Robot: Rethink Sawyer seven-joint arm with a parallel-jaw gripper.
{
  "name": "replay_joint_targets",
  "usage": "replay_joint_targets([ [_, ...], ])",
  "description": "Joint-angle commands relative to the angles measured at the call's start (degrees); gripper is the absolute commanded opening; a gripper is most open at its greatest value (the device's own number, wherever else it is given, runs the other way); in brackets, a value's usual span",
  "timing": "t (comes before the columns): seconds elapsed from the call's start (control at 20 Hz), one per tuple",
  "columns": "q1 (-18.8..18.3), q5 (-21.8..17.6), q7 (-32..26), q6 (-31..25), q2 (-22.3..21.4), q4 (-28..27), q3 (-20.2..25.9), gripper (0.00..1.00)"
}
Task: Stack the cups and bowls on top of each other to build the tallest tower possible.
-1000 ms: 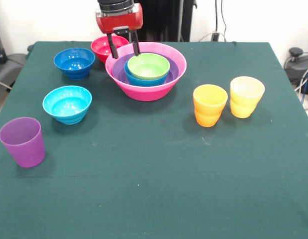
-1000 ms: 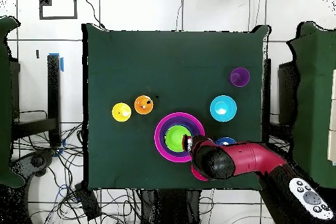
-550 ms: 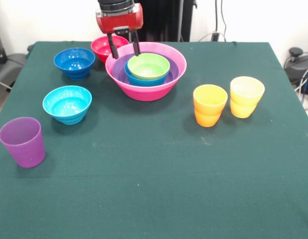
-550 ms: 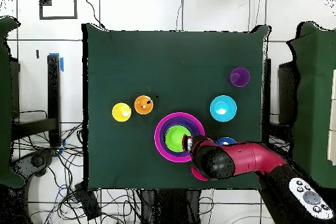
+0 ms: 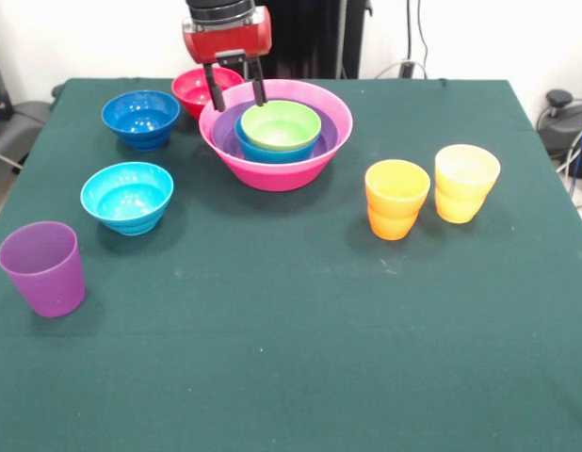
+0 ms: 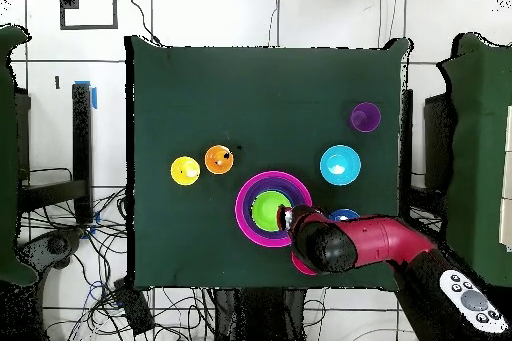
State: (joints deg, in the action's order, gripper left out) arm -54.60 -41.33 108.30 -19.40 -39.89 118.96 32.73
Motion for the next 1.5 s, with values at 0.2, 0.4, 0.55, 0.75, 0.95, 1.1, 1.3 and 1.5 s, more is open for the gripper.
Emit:
replay_joint_targets([
  [0.2,2.0,-1.9,-3.0,-1.9,-0.4,-0.8,1.6,1.00],
  [0.4,0.6,-0.5,-3.5,-2.5,-3.0,1.4,2.9,1.00],
  [0.55,-0.9,0.8,-4.3,-3.3,-5.4,3.2,4.3,1.00],
  [0.75,-2.2,1.8,-4.7,-3.9,-7.3,4.7,5.5,1.00],
  [0.95,-4.0,4.0,-5.7,-5.6,-9.8,6.3,7.7,1.00],
  [1.1,-3.9,3.8,-5.4,-5.7,-9.6,6.2,7.8,1.00],
  [1.3,-4.1,2.8,-5.3,-5.0,-8.6,5.8,7.4,1.00],
  [1.5,-4.9,1.6,-5.8,-4.7,-6.9,5.2,7.2,1.00],
])
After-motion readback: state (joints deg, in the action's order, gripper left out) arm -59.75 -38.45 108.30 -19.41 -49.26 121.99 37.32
